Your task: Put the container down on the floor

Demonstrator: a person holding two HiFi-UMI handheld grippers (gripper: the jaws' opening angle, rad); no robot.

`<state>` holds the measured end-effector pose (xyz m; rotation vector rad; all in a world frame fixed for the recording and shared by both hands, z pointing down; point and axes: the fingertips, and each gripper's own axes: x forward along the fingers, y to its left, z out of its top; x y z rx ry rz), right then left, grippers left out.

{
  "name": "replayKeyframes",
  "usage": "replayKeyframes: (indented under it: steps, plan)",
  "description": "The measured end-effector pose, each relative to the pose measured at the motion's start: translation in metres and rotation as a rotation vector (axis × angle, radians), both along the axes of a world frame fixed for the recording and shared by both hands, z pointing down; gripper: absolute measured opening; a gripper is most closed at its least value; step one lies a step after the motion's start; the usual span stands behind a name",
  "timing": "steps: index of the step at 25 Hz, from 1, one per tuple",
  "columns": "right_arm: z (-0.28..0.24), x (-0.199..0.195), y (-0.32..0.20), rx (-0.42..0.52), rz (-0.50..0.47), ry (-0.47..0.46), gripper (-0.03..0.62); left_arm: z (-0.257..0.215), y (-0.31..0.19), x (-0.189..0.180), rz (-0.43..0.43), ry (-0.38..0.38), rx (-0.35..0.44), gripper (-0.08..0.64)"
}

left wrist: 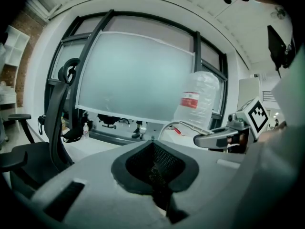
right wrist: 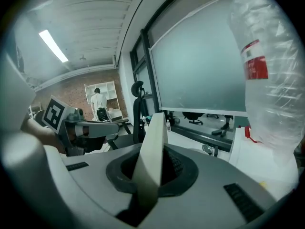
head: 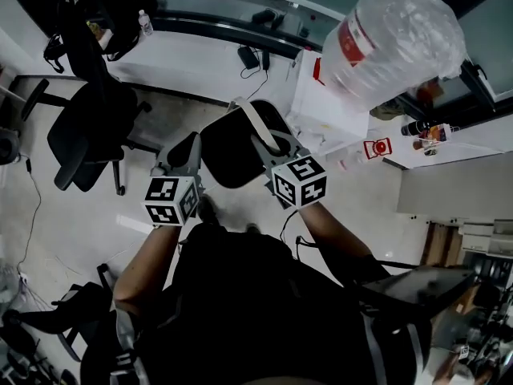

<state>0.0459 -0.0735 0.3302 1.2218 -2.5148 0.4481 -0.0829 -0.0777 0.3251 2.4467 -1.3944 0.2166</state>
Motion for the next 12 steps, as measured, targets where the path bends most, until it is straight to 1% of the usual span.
replayKeyframes:
  steps: [5, 9, 12]
  plan:
    - [0.021, -0.017, -0.024, -0.011, -0.004, 0.028, 0.035, 0.015, -0.028, -0.012, 0.036, 0.016, -0.021, 0.006]
    - [0.046, -0.027, -0.042, -0.017, -0.007, 0.049, 0.035, 0.039, -0.049, -0.023, 0.055, 0.009, -0.056, 0.006]
    - [0.070, -0.026, -0.057, -0.036, 0.021, 0.058, 0.035, 0.064, -0.067, -0.026, 0.073, 0.005, -0.085, 0.006]
